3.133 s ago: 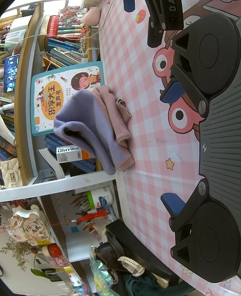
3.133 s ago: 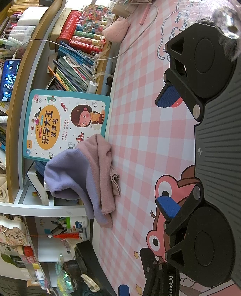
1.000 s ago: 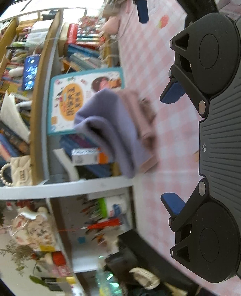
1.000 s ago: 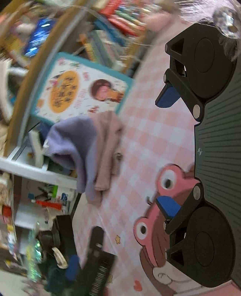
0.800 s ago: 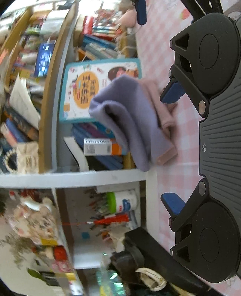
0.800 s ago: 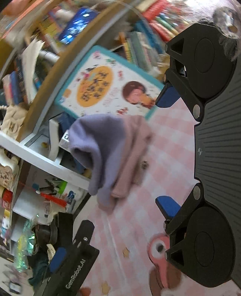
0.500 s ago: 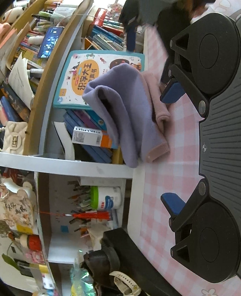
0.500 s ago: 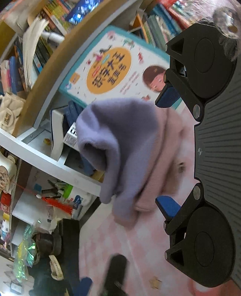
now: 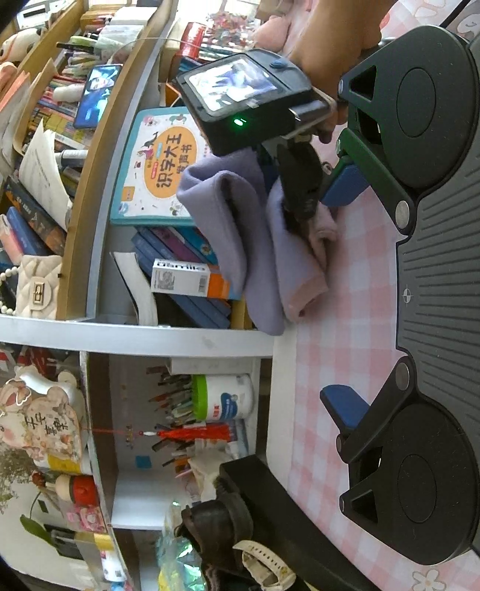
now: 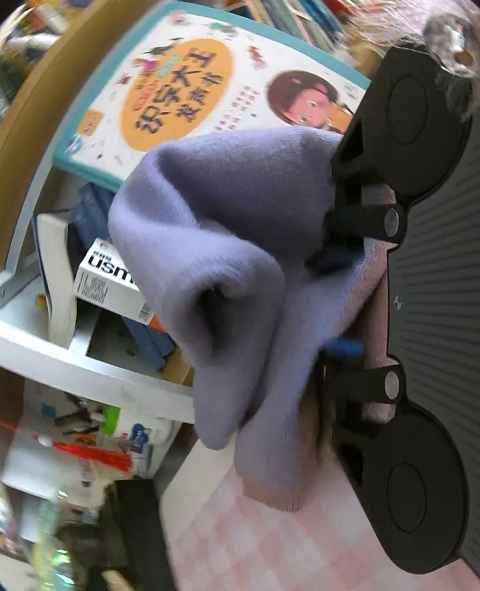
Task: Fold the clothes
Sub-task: 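Reach the right gripper to the crumpled sweatshirt and grasp its pink hem, then grasp the lavender edge with the left gripper while the right gripper holds the pink hem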
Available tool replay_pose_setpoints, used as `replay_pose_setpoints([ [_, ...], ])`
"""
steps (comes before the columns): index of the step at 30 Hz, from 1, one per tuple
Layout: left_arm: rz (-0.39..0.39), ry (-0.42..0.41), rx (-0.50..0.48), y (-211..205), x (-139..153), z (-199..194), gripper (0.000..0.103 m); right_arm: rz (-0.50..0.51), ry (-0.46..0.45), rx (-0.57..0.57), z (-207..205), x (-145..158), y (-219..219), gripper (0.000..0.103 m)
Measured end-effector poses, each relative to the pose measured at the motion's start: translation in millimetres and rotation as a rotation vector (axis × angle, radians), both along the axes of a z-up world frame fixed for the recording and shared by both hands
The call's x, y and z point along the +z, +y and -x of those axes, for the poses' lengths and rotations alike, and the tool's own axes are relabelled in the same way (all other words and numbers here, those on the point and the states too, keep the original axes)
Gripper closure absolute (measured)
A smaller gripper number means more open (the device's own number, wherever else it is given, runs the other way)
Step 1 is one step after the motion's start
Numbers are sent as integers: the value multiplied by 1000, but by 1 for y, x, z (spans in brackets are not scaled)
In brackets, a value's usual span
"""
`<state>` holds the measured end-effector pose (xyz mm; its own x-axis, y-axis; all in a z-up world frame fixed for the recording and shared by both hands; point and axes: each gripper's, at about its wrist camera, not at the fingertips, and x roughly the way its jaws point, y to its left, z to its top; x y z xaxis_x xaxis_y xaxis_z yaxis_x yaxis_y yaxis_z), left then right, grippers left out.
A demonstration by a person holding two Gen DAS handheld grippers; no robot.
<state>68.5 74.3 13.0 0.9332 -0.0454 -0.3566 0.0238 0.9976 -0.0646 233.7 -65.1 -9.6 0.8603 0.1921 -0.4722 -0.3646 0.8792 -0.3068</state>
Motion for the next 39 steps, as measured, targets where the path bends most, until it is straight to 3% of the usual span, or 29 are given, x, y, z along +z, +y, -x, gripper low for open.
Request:
replay_pose_setpoints([
  [2, -3, -8, -7, 0, 0, 2, 0, -31, 2, -6, 7, 3, -6, 82],
  [6, -14, -57, -26, -1, 4, 9, 0, -73, -21, -9, 36, 10, -26, 84],
  [13, 14, -108, -53, -1, 6, 12, 0, -137, -30, -5, 132, 27, -93, 85],
  [20, 71, -40, -102, -7, -2, 10, 0, -132, -9, -91, 227, 26, -164, 85],
  [25, 54, -3, -176, -26, -2, 20, 0, -48, -15, -147, 258, 12, -187, 85],
  [30, -64, -28, -258, -48, 8, 41, 0, 70, -47, -129, 270, -1, -198, 83],
  [35, -283, -59, -354, -76, 13, 62, 0, 188, -95, -147, 270, -7, -205, 62],
  [39, -414, -47, -446, -96, 9, 73, 0, 275, -130, -107, 283, -10, -204, 55],
])
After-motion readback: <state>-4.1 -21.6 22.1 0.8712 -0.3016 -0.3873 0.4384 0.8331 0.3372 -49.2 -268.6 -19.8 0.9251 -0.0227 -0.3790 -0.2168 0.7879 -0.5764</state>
